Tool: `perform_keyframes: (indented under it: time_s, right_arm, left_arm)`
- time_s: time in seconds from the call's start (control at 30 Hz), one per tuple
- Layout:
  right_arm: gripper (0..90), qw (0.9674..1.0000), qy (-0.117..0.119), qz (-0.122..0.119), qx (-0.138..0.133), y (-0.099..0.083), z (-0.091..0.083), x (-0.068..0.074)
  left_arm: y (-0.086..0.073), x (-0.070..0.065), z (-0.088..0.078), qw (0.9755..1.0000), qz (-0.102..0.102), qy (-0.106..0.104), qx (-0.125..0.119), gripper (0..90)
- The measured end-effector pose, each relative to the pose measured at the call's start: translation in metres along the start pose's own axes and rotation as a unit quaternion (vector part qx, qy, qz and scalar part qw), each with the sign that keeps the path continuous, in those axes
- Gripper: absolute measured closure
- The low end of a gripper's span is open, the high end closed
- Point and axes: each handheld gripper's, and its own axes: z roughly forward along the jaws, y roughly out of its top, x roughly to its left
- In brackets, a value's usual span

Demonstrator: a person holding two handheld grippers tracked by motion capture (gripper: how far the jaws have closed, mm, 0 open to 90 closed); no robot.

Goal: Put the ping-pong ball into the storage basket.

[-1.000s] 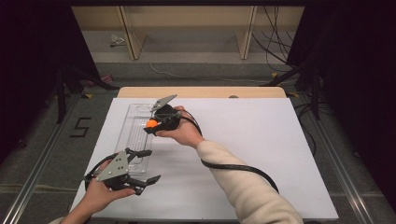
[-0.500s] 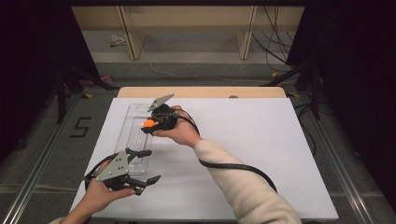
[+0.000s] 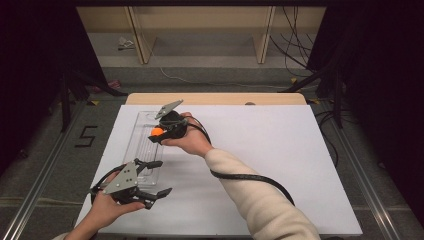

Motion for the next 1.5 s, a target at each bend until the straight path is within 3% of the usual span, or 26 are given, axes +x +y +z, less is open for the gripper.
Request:
perform_keyframes:
  time_s: [1.5]
  right_arm:
    - [51.3,1.0,0.008,-0.003,0.005,0.012,0.018,0.002]
  left_arm:
    - [0.0,0.0,0.0,1.0,0.0,-0.002,0.0,16.9]
